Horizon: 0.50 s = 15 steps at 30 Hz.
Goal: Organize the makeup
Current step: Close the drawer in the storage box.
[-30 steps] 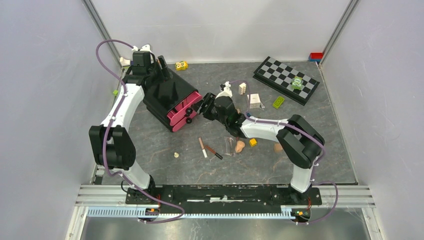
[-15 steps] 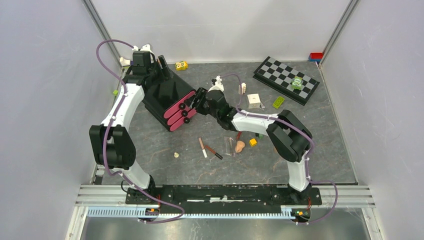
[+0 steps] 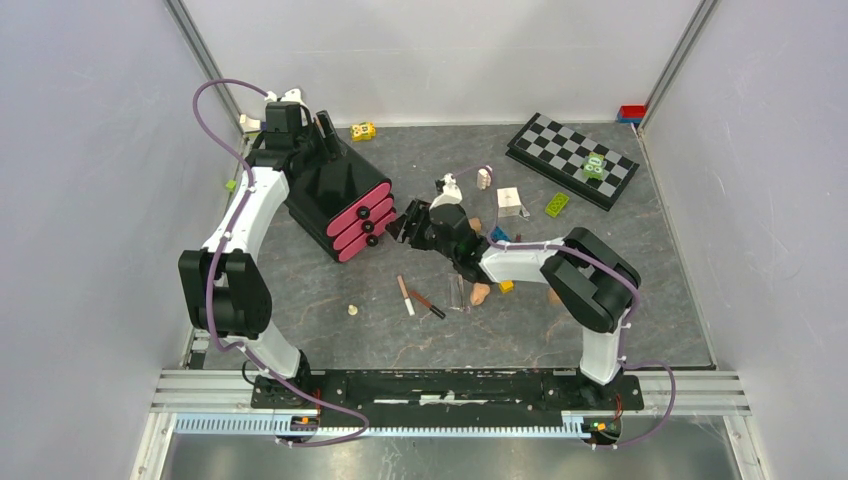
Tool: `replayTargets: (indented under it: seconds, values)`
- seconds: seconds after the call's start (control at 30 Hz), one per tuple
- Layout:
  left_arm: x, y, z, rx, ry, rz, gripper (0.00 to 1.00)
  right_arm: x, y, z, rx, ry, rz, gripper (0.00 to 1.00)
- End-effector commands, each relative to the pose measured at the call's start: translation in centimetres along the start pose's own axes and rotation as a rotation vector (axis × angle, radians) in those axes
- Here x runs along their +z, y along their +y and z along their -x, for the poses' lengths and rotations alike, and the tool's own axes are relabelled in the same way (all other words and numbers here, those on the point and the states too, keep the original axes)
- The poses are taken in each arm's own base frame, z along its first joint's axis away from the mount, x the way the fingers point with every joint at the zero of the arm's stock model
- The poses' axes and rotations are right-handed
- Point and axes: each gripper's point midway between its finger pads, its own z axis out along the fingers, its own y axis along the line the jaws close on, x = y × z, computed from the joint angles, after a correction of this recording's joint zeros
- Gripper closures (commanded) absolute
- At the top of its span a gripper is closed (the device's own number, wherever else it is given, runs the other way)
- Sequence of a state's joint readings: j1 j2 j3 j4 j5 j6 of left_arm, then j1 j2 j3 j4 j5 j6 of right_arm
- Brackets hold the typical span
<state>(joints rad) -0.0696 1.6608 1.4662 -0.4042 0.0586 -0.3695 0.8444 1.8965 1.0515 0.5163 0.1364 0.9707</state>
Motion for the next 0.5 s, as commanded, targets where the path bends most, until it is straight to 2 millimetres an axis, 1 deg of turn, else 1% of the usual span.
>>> replayTargets:
  seconds: [0.0, 0.13, 0.17, 0.33, 0.4, 0.47]
  values:
    - [0.8, 3.1, -8.9, 0.001, 0.310, 0.094, 0.25, -1.7, 4.5, 3.0, -0.100, -0.112, 0.196, 0.36]
    - [0.8, 3.1, -8.9, 0.002, 0.313, 0.096, 0.25, -1.7, 5.4, 2.0, -0.238, -0.103, 0.299, 0.36]
    - [0.9, 3.1, -8.9, 0.002, 0.314, 0.096, 0.25, -2.0, 5.8, 1.6, -0.268, -0.103, 0.336, 0.36]
    - [0.9, 3.2, -8.9, 0.004, 0.315, 0.099, 0.25, -4.0, 6.6, 2.0, -0.430, -0.260, 0.447, 0.38]
    - [0.8, 3.2, -8.8, 0.004, 0.314, 0.100, 0.25, -4.3, 6.8, 2.0, -0.489, -0.296, 0.461, 0.38]
    - [0.9, 3.2, -8.9, 0.004, 0.315, 0.101, 0.25, -4.0, 6.7, 1.8, -0.515, -0.302, 0.458, 0.38]
